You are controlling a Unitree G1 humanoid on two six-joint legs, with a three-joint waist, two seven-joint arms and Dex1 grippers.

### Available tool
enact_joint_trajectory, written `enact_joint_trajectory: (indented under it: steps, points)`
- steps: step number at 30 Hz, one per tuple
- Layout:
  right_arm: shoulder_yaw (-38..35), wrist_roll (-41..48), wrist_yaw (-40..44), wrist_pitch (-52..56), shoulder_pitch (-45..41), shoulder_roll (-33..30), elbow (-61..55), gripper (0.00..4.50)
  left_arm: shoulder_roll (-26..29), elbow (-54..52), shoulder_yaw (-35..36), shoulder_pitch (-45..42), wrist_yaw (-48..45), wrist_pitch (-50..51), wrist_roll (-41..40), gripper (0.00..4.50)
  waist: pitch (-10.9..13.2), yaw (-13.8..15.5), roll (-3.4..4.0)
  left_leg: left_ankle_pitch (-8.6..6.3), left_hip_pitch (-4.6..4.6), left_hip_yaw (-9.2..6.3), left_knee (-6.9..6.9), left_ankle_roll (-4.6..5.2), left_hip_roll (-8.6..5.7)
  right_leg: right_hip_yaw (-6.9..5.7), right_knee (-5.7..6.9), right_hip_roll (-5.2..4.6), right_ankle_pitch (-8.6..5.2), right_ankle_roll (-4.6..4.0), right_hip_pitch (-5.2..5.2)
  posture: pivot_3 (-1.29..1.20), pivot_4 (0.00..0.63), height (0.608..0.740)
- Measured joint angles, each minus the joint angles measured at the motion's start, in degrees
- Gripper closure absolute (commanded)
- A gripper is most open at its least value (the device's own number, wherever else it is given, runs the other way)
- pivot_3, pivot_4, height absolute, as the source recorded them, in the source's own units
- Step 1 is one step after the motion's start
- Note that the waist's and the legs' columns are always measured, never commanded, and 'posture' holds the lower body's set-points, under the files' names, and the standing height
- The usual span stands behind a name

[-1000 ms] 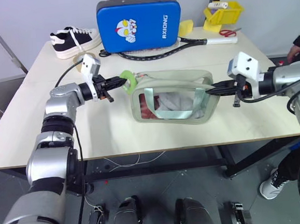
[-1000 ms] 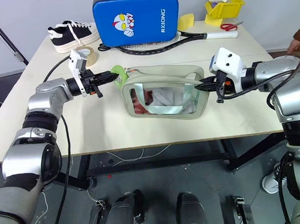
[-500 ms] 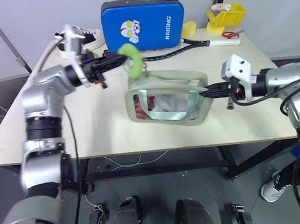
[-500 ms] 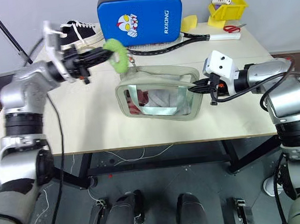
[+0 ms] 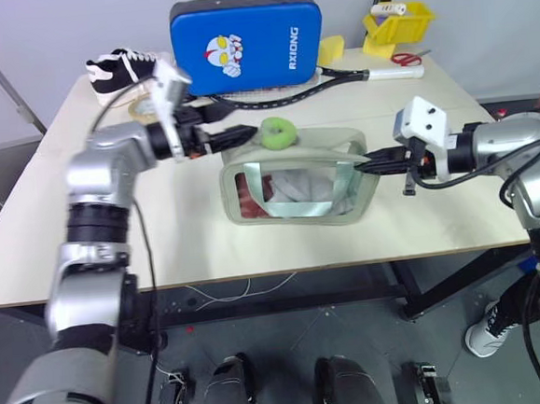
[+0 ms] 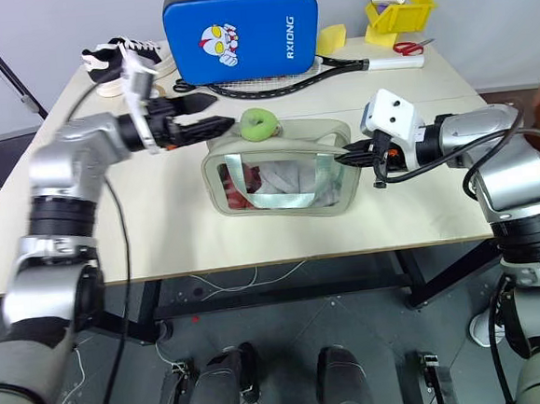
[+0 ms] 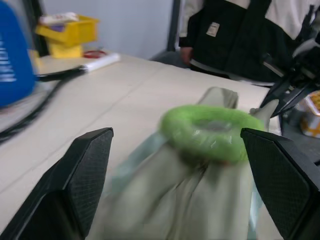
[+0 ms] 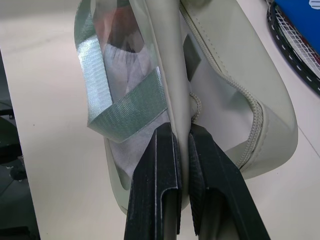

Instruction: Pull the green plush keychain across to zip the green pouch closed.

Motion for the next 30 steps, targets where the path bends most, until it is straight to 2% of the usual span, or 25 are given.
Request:
enact_joint_trajectory:
  steps: [2, 5, 6, 8, 13, 14, 16, 19, 24, 25, 26, 30]
  points:
    - [0.0, -0.1, -0.2, 0.0, 0.0, -0.1, 0.1, 4.50, 2.6, -3.8, 0.3, 3.6, -3.3, 0.7, -1.1, 0.07, 0.0, 0.1, 0.01, -0.01, 0.07, 0.01, -0.02, -0.01, 0.00, 0.00, -0.03, -0.01, 0.00, -0.01, 0.07, 0.00, 0.150, 0.723]
    - [0.0, -0.1, -0.5, 0.0, 0.0, 0.0, 0.1, 4.50, 3.1, -7.3, -1.7, 9.0, -5.5, 0.0, -0.6, 0.07, 0.0, 0.6, 0.00, -0.01, 0.05, 0.00, 0.03, -0.01, 0.00, 0.00, -0.03, -0.02, 0.01, -0.03, 0.09, 0.00, 0.150, 0.723]
    - [0.0, -0.1, -0.5, 0.0, 0.0, 0.0, 0.1, 4.50, 2.4, -7.5, -2.9, 10.3, -5.2, -1.2, 0.6, 0.58, 0.0, 0.7, 0.00, -0.01, 0.04, 0.01, 0.07, -0.01, 0.00, -0.01, -0.04, -0.03, 0.02, -0.04, 0.09, 0.00, 0.150, 0.723]
    - [0.0, -0.1, -0.5, 0.0, 0.0, 0.0, 0.1, 4.50, 0.7, -7.4, -4.5, 11.0, -4.3, -2.4, 2.1, 1.29, 0.0, 0.7, -0.02, -0.01, -0.07, 0.00, 0.15, -0.01, 0.00, -0.01, -0.04, -0.03, 0.04, -0.07, 0.06, 0.00, 0.150, 0.723]
    - [0.0, 0.0, -0.5, 0.5, 0.0, 0.1, 0.1, 4.50, -0.8, -6.6, -6.2, 11.0, -1.6, -7.1, 6.0, 4.00, 0.0, 0.4, -0.02, -0.01, -0.07, 0.01, 0.10, -0.01, 0.00, 0.00, -0.03, -0.03, 0.03, -0.06, -0.01, 0.00, 0.150, 0.723]
    - [0.0, 0.0, -0.5, 0.6, 0.0, 0.1, 0.1, 4.50, -0.8, -6.6, -6.2, 10.9, -1.6, -7.2, 6.1, 4.38, 0.0, 0.4, -0.02, -0.01, -0.07, 0.01, 0.07, -0.01, 0.00, -0.01, -0.03, -0.03, 0.03, -0.05, -0.01, 0.00, 0.150, 0.723]
    - [0.0, 0.2, -0.7, 1.1, -0.2, 0.1, 0.1, 4.50, -0.7, -7.2, -6.3, 11.3, -1.5, -7.2, 6.2, 4.45, 0.0, 0.4, -0.02, 0.00, -0.06, 0.01, 0.05, 0.00, 0.00, -0.01, -0.02, -0.02, 0.03, -0.05, -0.02, 0.00, 0.150, 0.723]
    - [0.0, 0.6, -1.5, 3.5, -0.6, 0.5, -0.5, 3.40, -0.3, -9.9, -6.0, 12.9, -0.1, -6.4, 6.1, 4.50, 0.0, 0.4, -0.02, 0.00, -0.05, 0.01, 0.06, 0.00, 0.00, 0.00, -0.02, -0.03, 0.03, -0.05, 0.00, 0.00, 0.150, 0.723]
    - [-3.8, 8.1, -1.7, 10.0, -2.6, 2.0, -5.1, 0.91, 1.4, -18.2, -4.7, 17.5, 2.8, -2.7, 4.8, 4.50, 0.0, 0.2, 0.04, 0.00, -0.03, 0.01, 0.01, 0.00, 0.01, 0.00, 0.00, -0.02, 0.03, -0.05, -0.02, 0.00, 0.150, 0.723]
    - [-4.8, 9.8, -1.7, 11.0, -4.1, 2.5, -5.9, 0.28, 1.5, -19.1, -4.6, 17.8, 3.2, -2.1, 4.6, 4.50, 0.1, 0.2, 0.06, 0.00, -0.03, 0.00, 0.01, 0.00, 0.01, 0.00, 0.00, -0.01, 0.03, -0.05, -0.03, 0.00, 0.150, 0.723]
    - [-5.4, 11.3, -1.9, 11.8, -6.4, 3.1, -7.0, 0.06, 1.5, -20.0, -4.5, 18.3, 3.7, -1.6, 4.5, 4.50, 0.1, 0.2, 0.06, 0.00, 0.00, -0.01, 0.01, 0.00, 0.01, 0.00, 0.02, -0.01, 0.03, -0.05, -0.02, 0.00, 0.150, 0.723]
    - [-2.4, 11.0, -3.7, 11.7, -14.5, 7.7, -7.4, 0.06, 1.1, -21.2, -4.3, 19.0, 5.6, -0.5, 4.2, 4.50, 0.0, 0.2, 0.04, -0.02, 0.34, 0.00, -0.09, -0.02, 0.01, 0.00, -0.10, -0.01, 0.02, -0.06, 0.08, 0.00, 0.150, 0.723]
